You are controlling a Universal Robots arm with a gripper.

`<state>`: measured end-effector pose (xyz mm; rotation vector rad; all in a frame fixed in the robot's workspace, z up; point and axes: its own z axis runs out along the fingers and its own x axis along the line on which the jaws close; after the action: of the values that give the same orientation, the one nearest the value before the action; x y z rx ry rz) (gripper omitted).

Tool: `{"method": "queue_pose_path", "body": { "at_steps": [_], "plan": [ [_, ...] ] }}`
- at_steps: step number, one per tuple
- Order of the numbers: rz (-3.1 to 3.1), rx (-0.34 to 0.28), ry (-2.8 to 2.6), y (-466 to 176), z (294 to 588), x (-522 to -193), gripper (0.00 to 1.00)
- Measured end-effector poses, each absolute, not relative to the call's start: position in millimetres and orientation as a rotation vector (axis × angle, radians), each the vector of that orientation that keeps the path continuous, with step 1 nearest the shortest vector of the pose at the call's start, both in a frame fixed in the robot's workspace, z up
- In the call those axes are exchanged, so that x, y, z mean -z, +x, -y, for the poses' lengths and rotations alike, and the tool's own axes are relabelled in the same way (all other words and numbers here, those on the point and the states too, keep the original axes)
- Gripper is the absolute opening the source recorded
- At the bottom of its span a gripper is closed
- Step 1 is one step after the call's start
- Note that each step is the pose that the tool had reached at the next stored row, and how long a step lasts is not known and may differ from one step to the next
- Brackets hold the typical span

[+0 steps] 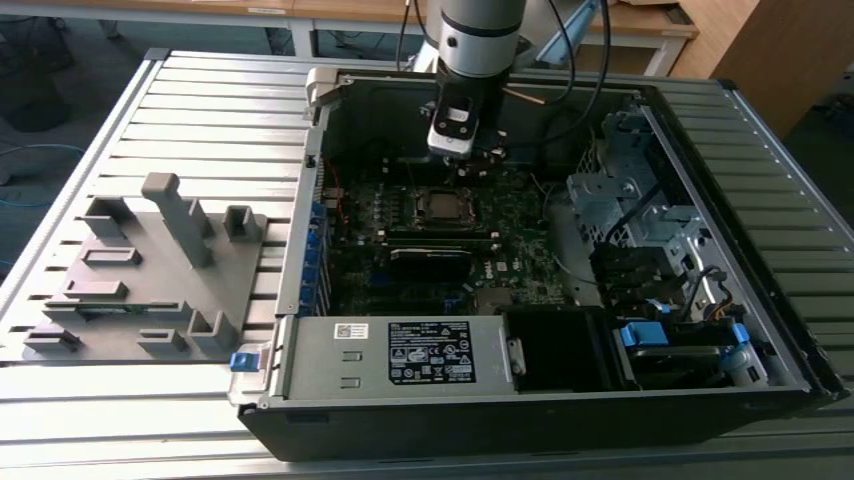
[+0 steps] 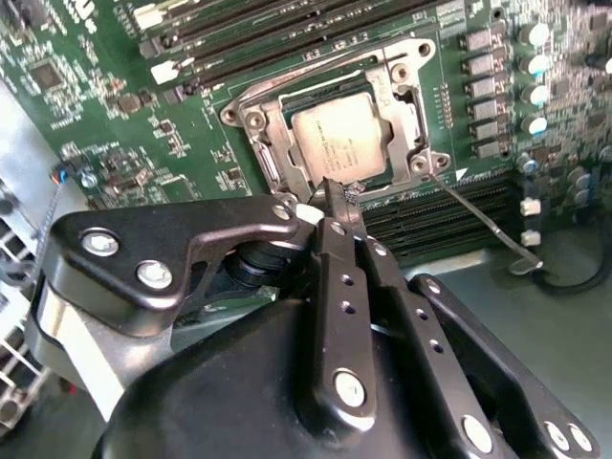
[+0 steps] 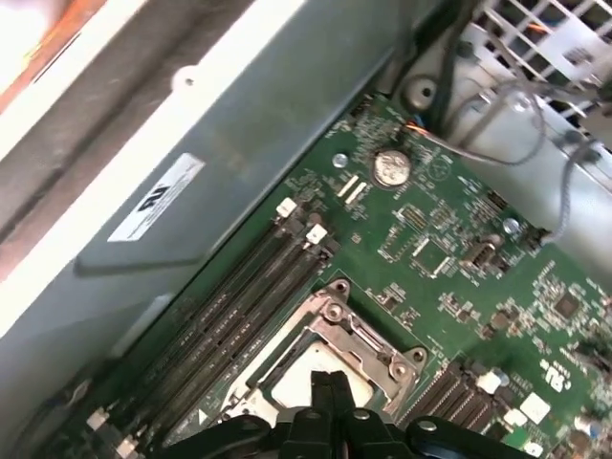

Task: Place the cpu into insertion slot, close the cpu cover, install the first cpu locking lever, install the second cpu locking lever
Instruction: 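Close the cpu cover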

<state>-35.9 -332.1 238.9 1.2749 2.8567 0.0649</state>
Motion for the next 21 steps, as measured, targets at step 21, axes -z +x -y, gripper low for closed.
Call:
{"method": "queue_pose_path", "body": {
  "at_steps": [21],
  "plan": [
    [-3.043,-0.074,0.761,-35.9,332.1,-238.6,0.1]
  ]
}}
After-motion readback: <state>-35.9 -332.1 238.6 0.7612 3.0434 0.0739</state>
